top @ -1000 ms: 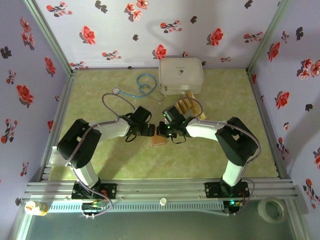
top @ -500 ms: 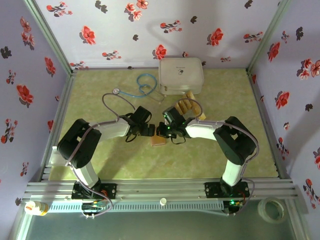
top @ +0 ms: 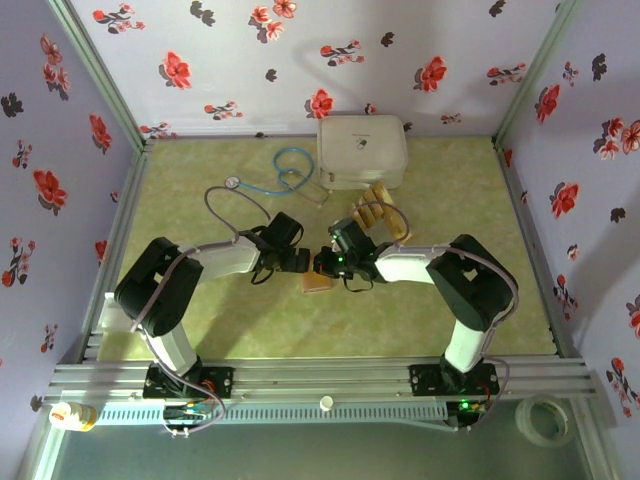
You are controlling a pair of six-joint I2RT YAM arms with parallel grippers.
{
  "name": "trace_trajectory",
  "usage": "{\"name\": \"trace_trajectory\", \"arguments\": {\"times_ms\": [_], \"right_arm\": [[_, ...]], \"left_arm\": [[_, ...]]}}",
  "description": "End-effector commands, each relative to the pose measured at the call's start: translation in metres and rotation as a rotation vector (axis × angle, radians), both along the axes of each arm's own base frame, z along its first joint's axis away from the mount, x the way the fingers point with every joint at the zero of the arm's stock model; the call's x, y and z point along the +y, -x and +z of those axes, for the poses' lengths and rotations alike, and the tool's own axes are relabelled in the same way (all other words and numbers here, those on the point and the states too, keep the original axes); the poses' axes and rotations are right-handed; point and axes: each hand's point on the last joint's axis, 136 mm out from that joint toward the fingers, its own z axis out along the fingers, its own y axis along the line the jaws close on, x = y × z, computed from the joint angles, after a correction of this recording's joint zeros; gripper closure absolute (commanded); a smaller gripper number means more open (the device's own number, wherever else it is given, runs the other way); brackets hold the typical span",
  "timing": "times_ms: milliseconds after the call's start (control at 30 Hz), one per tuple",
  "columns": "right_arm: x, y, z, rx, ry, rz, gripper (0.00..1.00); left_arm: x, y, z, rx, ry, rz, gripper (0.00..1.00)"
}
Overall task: Put the credit cards into the card holder
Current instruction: Close the button on the card holder.
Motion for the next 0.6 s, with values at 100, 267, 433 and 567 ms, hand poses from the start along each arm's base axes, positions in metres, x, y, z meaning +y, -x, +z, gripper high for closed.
{"name": "trace_trajectory", "arguments": {"times_ms": [100, 267, 433, 567], "right_arm": [[-0.053, 0.027, -0.072, 0.168, 0.159, -0.116, 1.0], [-0.056, 0.033, -0.083, 0.216, 0.14, -0.144, 1.0], [-0.038, 0.023, -0.058, 0.181, 0.066, -0.114, 0.9], [-0.014, 0.002, -0.006, 0.108, 0.007, -0.06, 0.65]], "left_arm": [[0.022, 0.037, -0.051, 0.172, -0.119, -0.024, 0.01], [0.022, 0.038, -0.05, 0.172, -0.118, -0.024, 0.01], [0.019, 0.035, -0.043, 0.16, -0.111, -0.029, 0.01], [0.011, 0.023, -0.019, 0.116, -0.087, -0.05, 0.0]]}}
